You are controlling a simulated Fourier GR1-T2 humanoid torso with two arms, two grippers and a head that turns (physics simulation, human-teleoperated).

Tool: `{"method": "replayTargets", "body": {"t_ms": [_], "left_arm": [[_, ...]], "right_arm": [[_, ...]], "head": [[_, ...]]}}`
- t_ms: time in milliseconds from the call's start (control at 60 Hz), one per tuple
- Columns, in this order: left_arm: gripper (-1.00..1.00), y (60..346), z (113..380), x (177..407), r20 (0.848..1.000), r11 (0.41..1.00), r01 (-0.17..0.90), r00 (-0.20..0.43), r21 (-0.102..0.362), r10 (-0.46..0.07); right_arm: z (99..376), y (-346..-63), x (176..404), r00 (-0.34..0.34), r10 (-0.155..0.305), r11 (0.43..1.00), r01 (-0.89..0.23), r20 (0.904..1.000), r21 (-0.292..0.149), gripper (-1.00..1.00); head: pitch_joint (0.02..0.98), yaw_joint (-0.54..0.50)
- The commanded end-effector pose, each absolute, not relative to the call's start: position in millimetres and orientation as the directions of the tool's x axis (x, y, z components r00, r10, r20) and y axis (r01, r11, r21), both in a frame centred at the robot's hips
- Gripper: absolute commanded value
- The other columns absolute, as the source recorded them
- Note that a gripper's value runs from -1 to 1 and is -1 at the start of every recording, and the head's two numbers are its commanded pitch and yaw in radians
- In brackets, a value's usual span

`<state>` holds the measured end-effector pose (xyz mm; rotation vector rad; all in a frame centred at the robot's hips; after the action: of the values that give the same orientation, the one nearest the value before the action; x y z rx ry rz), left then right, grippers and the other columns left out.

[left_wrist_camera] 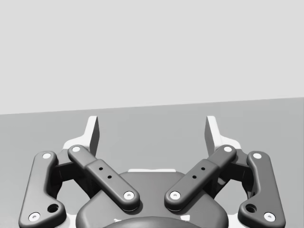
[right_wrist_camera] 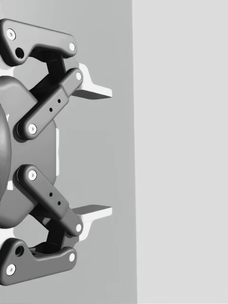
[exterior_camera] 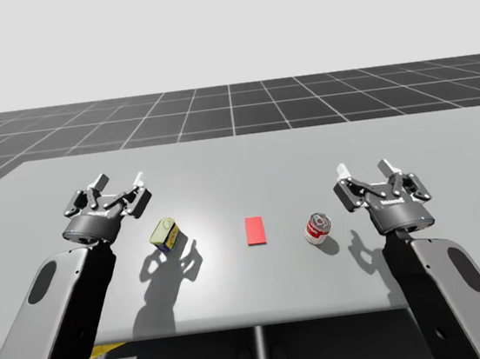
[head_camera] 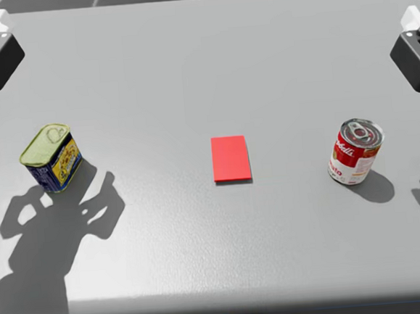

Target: Look at the card. If it is red, pick the object on the left. If it is green, pick the object on the right.

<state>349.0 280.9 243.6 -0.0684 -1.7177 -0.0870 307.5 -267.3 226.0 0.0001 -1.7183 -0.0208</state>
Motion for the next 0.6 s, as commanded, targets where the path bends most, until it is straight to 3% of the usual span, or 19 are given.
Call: {"method": "replayTargets", "body": {"t_ms": [17, 367, 600], "left_arm": [[-1.00, 281.0, 243.6, 349.2, 0.989, 0.995, 0.096, -0.148, 0.019, -0.004], [-1.00, 280.3, 243.8, 348.3, 0.989, 0.995, 0.095, -0.150, 0.019, -0.005], [-1.00, 279.3, 244.4, 347.9, 0.988, 0.995, 0.097, -0.153, 0.019, -0.004]], "right_arm": [[226.0, -267.6, 307.4, -0.146, -0.012, 1.000, 0.010, 0.9892, 0.014, -1.00], [224.4, -264.9, 306.8, -0.142, -0.010, 1.000, 0.007, 0.9899, 0.011, -1.00], [223.9, -264.8, 307.1, -0.141, -0.010, 1.000, 0.007, 0.9899, 0.011, -1.00]], "head": [[0.848, 0.05], [0.802, 0.31], [0.788, 0.40]]}}
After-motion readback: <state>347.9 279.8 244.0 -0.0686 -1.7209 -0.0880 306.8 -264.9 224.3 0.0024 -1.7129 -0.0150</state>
